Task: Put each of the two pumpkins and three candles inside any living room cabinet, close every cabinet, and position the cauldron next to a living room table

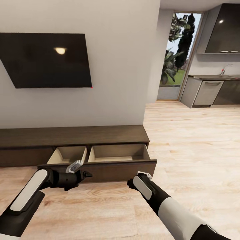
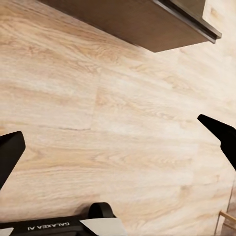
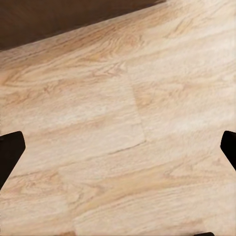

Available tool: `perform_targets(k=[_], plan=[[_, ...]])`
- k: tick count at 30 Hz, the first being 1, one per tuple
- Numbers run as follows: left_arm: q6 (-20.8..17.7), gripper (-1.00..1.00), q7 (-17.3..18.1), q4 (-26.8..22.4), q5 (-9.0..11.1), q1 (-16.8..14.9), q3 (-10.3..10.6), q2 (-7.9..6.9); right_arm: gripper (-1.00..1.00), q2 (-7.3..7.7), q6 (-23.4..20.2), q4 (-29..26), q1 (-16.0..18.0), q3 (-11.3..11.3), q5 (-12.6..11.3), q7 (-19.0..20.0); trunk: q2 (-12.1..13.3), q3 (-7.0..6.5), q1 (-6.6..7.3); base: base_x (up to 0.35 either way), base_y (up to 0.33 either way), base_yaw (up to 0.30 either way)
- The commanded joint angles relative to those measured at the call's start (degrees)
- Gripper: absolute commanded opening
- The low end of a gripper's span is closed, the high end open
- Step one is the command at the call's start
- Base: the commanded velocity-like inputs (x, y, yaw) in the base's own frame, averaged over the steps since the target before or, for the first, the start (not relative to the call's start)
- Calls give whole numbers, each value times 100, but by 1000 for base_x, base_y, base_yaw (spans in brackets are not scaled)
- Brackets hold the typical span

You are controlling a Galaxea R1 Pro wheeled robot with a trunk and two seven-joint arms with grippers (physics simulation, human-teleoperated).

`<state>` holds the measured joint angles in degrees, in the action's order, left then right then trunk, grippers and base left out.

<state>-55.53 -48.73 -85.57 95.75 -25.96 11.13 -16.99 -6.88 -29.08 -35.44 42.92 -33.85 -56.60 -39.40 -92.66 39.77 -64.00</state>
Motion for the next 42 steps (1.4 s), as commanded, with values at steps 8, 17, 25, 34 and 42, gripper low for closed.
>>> perform_targets(k=[8, 17, 25, 34, 42], plan=[[7, 100, -50, 11, 49, -5, 14, 2, 100, 0, 18, -7, 6, -29, -31, -33, -325, 150, -176, 0, 0, 0], [7, 100, -49, 16, 15, -5, 13, 3, 100, -5, 47, -6, 6, -27, -27, -33, -686, 311, -374, 0, 0, 0], [83, 100, -49, 116, -509, -7, 52, 181, 100, -6, 287, -1, 6, -60, 4, -33, -1007, 455, -549, 0, 0, 0], [455, 100, 5, 776, -2256, -22, 84, 931, 100, -6, 892, 1, 6, -97, 24, -33, -1368, 616, -747, 0, 0, 0], [1164, 100, 35, 866, -4139, -23, 192, 1367, 100, 2, 1647, 9, 6, -283, 336, -39, -1689, 760, -923, 0, 0, 0]])
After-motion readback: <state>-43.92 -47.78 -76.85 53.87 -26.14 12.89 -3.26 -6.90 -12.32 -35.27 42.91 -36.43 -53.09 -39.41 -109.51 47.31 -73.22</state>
